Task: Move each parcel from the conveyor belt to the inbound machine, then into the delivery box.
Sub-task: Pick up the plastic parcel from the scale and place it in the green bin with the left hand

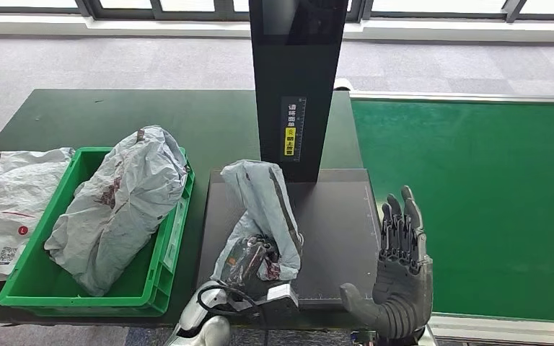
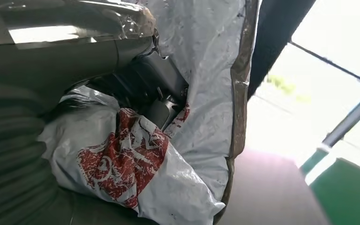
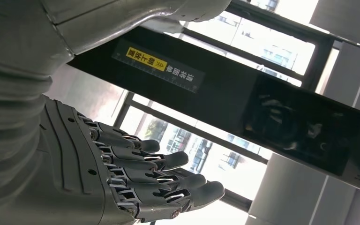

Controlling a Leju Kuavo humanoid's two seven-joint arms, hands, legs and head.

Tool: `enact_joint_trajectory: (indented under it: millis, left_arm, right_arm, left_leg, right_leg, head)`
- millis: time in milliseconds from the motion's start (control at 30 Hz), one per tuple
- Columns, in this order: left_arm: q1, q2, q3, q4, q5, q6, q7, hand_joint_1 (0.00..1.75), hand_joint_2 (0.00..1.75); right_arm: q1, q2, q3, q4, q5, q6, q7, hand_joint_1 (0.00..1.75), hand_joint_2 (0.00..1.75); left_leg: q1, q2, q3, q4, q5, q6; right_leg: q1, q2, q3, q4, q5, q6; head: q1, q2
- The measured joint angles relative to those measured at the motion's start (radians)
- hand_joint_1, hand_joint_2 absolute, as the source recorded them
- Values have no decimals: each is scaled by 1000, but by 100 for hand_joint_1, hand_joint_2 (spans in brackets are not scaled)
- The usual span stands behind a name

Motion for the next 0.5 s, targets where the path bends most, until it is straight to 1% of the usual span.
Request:
enact_joint_trajectory:
  millis: [100, 367, 500]
  left_arm:
    - [29, 4, 25, -81, 33, 22, -26, 175, 175]
    - [115, 18, 76, -320, 103, 125, -109, 175, 175]
    - [148, 26, 87, -416, 120, 139, -137, 175, 175]
  right_arm:
    - [7, 0, 0, 0, 1, -2, 0, 0, 175]
    - [22, 2, -2, -7, 3, -3, 0, 0, 175]
    - [26, 3, -8, -11, 0, -3, 0, 0, 175]
  left_leg:
    - [0, 0, -1, 0, 0, 0]
    - [0, 0, -1, 0, -1, 0]
    - [0, 0, -2, 0, -1, 1]
  right_leg:
    - [0, 0, -1, 0, 0, 0]
    - [0, 0, -1, 0, -1, -1]
    - [0, 0, -1, 0, -1, 0]
  head:
    - [0, 0]
    - [0, 0]
    - [0, 0]
